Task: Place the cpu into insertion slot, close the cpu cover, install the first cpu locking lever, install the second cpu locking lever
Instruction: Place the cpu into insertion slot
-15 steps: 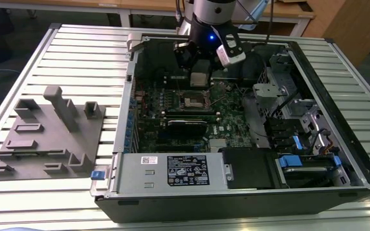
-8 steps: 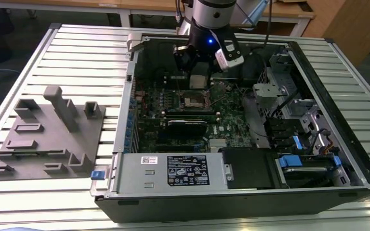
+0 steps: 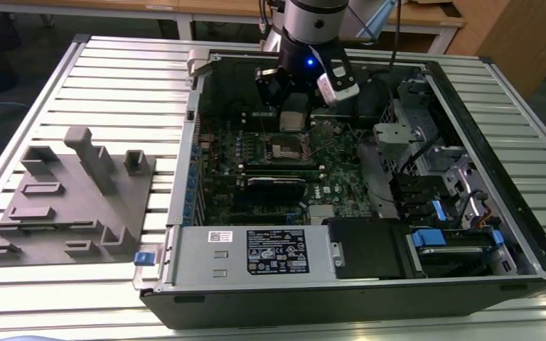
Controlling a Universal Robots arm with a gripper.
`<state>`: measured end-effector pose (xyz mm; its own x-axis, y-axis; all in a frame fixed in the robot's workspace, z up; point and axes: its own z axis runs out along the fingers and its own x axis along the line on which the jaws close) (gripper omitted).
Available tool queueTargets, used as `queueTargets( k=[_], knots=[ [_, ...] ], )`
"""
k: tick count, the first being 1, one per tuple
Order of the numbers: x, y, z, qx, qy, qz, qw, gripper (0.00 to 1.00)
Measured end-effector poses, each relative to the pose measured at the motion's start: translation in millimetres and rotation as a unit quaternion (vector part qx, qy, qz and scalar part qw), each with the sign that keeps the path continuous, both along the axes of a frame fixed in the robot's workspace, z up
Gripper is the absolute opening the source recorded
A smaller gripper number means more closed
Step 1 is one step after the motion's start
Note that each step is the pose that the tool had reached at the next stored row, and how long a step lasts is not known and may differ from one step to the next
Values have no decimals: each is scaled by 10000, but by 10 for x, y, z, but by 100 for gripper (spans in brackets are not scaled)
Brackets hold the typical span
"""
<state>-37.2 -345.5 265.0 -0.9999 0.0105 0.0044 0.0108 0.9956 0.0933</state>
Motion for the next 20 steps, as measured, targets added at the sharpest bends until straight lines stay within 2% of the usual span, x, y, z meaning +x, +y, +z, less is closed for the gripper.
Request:
queueTargets(
  k=[5,14,20],
  knots=[
    [0,0,-6,3,-1,0,10000,54],
    [-1,0,-80,2,0,0,10000,54],
    [-1,0,-82,2,0,0,10000,54]
  ],
)
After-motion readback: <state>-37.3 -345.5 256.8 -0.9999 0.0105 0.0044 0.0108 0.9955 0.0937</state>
